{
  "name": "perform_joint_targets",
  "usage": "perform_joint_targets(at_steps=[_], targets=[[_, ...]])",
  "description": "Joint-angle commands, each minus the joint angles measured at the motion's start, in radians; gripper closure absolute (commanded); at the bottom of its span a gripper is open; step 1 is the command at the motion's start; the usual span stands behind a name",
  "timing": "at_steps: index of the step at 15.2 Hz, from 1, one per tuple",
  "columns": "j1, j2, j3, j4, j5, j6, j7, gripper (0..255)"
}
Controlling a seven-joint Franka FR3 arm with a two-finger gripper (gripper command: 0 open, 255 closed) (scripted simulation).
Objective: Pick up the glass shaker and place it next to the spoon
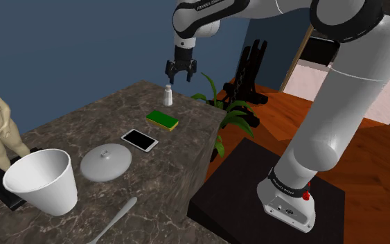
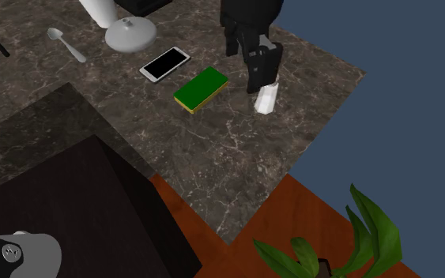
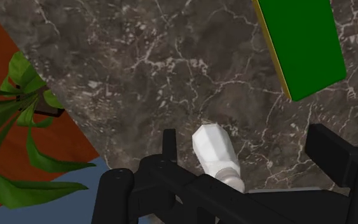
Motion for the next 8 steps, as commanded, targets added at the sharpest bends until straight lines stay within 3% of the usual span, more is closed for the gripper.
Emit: perform_joint_targets(at_steps=[1, 6, 8], targets=[[-0.007, 0.077, -0.004, 0.069, 0.016, 0.015, -0.008, 0], [-0.023, 0.263, -0.004, 0.272, 0.053, 0.015, -0.013, 0], [-0.023, 0.272, -0.003, 0.259, 0.055, 0.038, -0.014, 0]])
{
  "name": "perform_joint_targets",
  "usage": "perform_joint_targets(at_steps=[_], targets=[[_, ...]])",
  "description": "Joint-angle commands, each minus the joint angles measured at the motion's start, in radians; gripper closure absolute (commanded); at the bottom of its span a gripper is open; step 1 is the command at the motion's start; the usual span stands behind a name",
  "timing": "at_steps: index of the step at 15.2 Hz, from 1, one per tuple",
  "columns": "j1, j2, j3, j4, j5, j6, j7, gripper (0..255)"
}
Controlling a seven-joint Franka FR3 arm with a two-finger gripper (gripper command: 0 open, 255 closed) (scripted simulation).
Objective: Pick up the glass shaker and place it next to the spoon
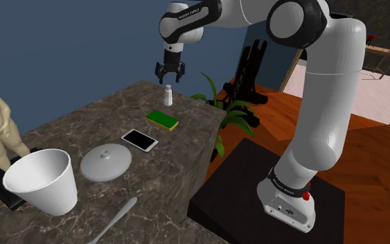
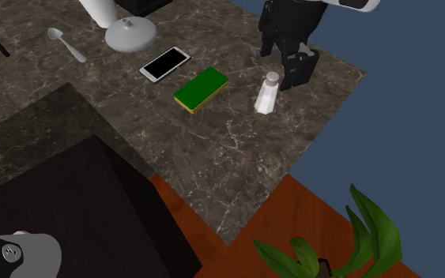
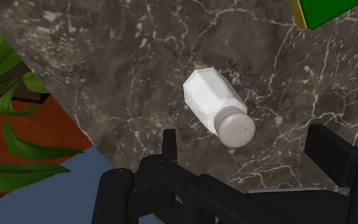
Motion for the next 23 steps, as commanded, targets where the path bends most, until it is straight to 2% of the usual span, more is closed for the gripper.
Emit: perform_joint_targets(at_steps=[1, 6, 13, 14, 23], targets=[[-0.001, 0.014, 0.001, -0.008, 0.003, 0.023, -0.002, 0], [0.001, 0.039, 0.003, -0.034, 0.007, 0.075, -0.005, 0], [0.001, 0.039, 0.003, -0.034, 0.007, 0.074, -0.005, 0], [0.001, 0.039, 0.003, -0.034, 0.007, 0.074, -0.005, 255], [0.001, 0.039, 0.003, -0.034, 0.007, 0.075, -0.005, 255]])
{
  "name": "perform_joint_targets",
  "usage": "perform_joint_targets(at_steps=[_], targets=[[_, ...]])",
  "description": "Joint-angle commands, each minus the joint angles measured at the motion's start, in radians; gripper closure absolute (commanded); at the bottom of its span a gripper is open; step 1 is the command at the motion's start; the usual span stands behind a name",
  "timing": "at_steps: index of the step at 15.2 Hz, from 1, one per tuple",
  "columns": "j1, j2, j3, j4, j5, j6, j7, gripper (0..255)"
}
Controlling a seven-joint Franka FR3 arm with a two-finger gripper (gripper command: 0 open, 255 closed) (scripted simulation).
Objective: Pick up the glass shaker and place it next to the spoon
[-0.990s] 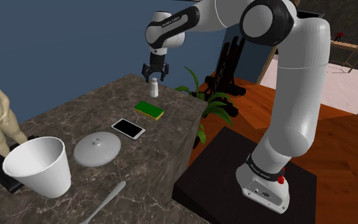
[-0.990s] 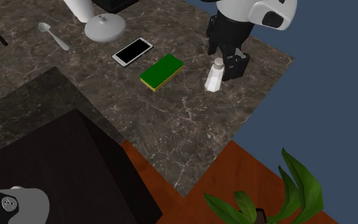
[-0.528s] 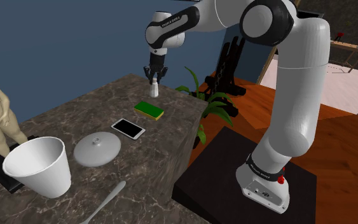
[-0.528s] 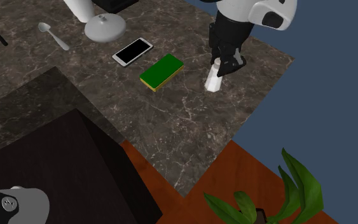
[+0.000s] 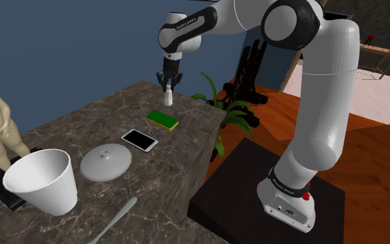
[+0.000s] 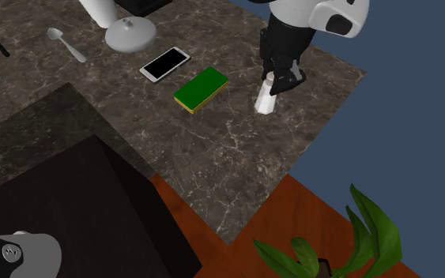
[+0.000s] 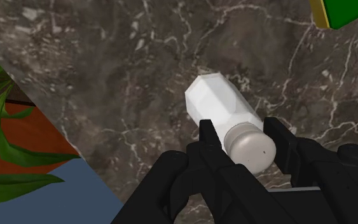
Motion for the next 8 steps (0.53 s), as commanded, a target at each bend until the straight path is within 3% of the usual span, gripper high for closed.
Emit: perform_joint_targets(at_steps=[1, 8], targets=[[0.000, -0.005, 0.000, 0.005, -0.001, -0.011, 0.001, 255], [0.001, -0.038, -0.002, 0.054, -0.007, -0.092, 0.010, 255]])
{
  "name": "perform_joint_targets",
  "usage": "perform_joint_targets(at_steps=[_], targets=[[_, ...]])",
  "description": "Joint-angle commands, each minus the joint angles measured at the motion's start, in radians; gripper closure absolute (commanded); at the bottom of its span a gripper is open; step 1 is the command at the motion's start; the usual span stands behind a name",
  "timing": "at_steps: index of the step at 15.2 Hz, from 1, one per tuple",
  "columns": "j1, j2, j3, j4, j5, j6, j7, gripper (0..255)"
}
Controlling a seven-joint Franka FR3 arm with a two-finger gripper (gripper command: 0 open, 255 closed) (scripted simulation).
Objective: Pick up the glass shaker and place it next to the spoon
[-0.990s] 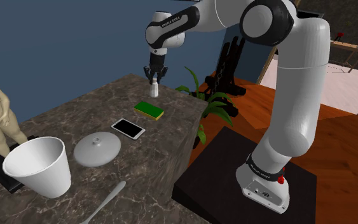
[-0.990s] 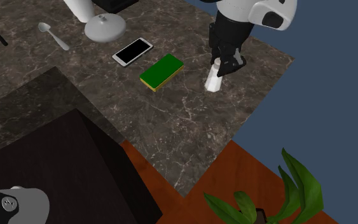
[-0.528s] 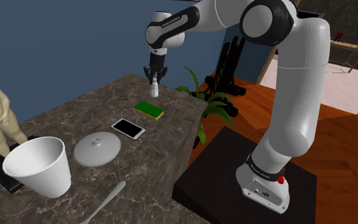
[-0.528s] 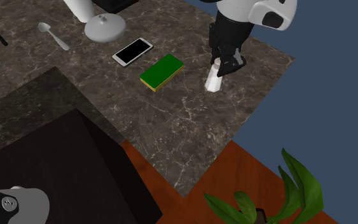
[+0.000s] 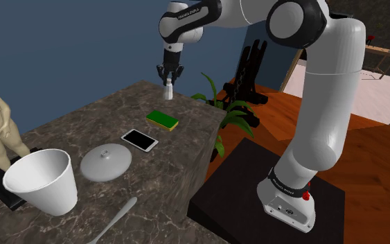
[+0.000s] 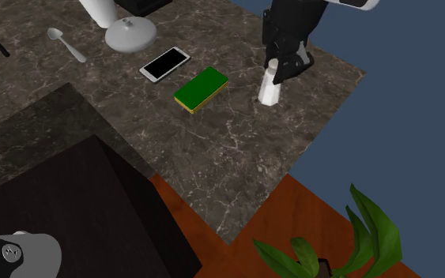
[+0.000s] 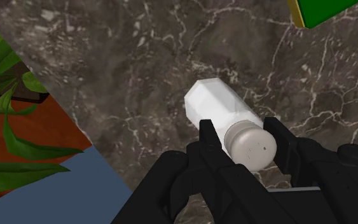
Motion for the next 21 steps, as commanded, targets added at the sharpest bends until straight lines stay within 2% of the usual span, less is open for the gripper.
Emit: perform_joint_targets(at_steps=[1, 21], targets=[[0.000, -0.005, 0.000, 0.023, -0.002, -0.027, 0.003, 255], [-0.003, -0.041, -0.004, 0.240, -0.011, -0.280, 0.023, 255]])
